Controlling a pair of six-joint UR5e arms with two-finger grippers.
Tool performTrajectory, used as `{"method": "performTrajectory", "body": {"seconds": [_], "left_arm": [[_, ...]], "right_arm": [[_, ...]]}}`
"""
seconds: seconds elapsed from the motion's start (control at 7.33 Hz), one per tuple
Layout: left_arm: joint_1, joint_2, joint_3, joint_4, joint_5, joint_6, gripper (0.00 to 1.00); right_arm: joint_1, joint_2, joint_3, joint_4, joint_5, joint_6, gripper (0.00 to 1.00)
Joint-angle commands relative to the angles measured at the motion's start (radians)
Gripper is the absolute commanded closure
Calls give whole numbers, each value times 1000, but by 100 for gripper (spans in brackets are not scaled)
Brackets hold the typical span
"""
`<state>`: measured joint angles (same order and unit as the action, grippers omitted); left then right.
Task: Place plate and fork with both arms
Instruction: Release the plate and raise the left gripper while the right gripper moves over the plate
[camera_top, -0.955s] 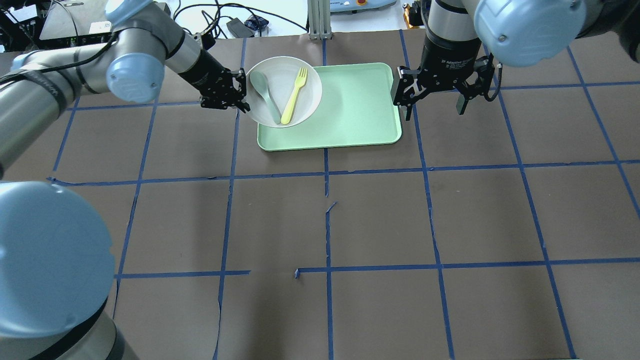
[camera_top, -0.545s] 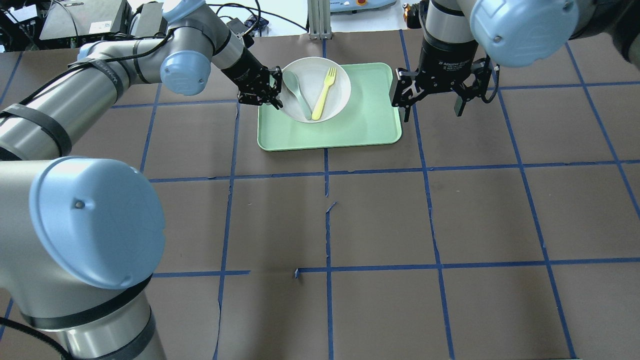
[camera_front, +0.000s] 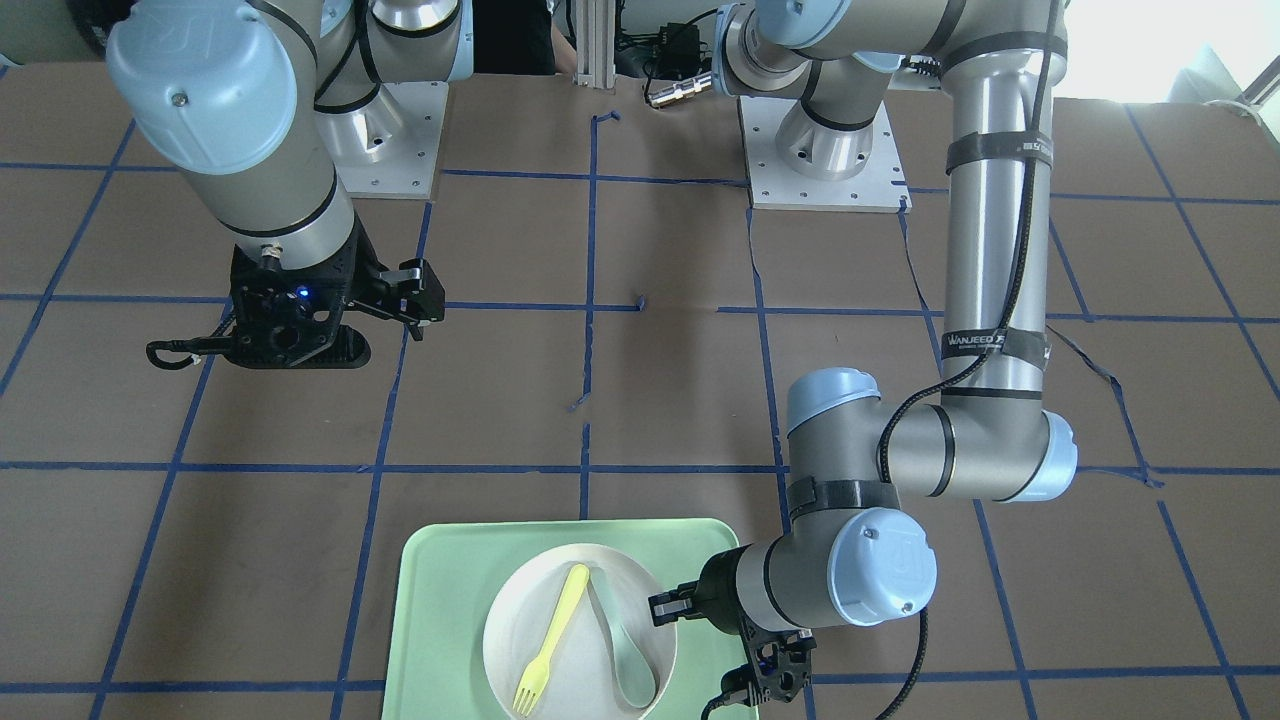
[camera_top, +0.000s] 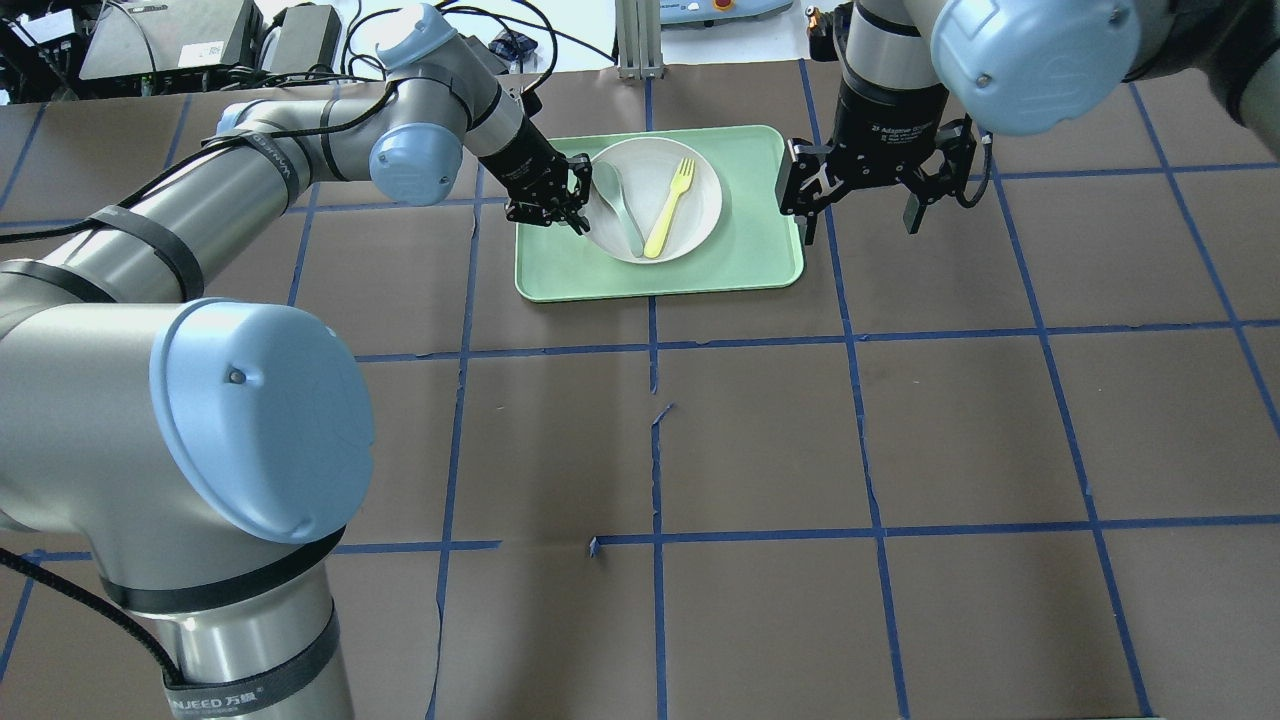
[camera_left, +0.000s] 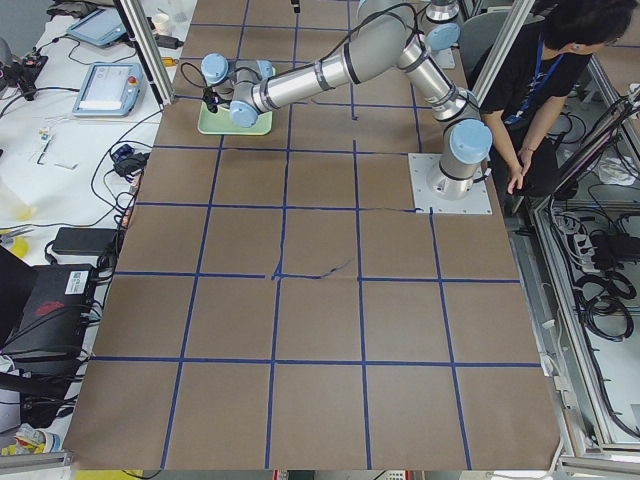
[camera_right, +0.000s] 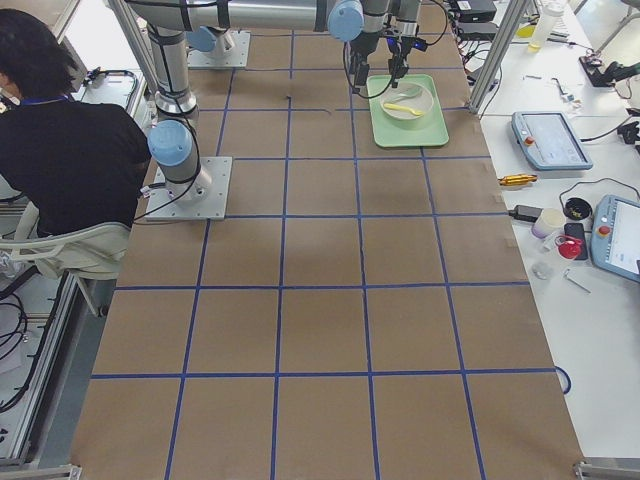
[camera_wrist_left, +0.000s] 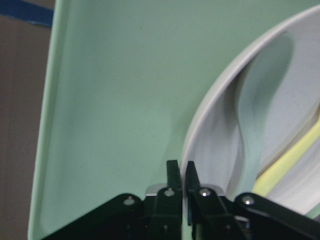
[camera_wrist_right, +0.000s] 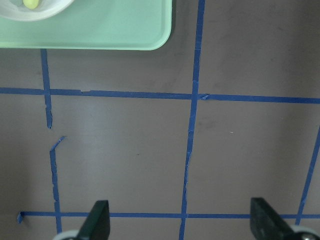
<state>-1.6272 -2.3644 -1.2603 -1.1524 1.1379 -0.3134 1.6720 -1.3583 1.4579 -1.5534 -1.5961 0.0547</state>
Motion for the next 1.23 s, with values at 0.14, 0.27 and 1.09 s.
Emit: {"method": "performTrajectory", "body": {"seconds": [0.14, 0.27, 1.09], "left_arm": [[-3, 26, -16, 10, 0, 1, 0], [6, 66, -40, 7, 26, 4, 0], [113, 307, -238, -44, 434, 395, 0]], "right_arm": [[2, 54, -5, -138, 5, 62, 0], [5, 89, -11, -216, 8, 100, 0], [101, 506, -319, -471, -7, 434, 8]]}}
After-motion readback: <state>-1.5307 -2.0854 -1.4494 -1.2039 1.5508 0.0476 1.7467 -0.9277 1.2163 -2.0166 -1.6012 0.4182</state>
